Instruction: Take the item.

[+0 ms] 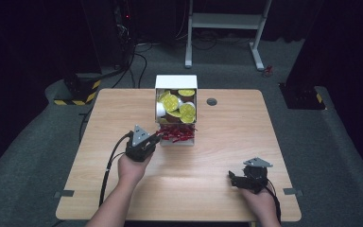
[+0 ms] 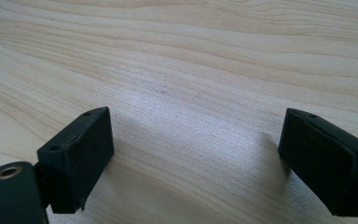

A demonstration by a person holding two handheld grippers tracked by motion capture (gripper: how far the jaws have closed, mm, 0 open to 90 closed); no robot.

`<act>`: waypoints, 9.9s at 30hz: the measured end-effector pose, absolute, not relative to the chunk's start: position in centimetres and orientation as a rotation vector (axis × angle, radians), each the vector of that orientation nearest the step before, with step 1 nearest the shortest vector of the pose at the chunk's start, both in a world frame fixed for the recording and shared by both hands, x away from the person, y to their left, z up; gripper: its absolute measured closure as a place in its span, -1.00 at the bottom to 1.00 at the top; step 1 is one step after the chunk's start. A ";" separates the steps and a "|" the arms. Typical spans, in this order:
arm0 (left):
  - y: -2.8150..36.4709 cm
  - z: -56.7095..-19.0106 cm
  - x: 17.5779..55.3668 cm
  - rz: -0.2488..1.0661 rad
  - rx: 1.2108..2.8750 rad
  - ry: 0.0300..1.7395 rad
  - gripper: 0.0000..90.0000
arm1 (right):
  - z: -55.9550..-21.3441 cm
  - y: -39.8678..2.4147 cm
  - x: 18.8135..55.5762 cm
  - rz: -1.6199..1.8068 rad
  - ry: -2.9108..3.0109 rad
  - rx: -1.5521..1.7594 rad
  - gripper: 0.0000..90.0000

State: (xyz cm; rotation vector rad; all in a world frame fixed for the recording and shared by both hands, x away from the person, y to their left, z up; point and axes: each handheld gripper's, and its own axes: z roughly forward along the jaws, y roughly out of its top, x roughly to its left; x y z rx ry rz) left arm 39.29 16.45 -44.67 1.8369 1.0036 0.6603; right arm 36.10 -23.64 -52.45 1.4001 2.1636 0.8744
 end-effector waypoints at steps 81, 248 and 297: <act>18.6 -44.2 35.2 0.651 1.676 1.028 0.85 | -52.4 -23.6 36.1 0.874 2.163 1.400 -0.77; 23.2 -50.5 46.3 0.667 1.850 1.387 0.49 | -52.5 -23.6 36.1 0.870 2.156 1.407 -0.77; 31.1 -51.0 33.4 0.525 1.886 1.316 -0.14 | -52.5 -23.5 36.1 0.870 2.151 1.415 -0.77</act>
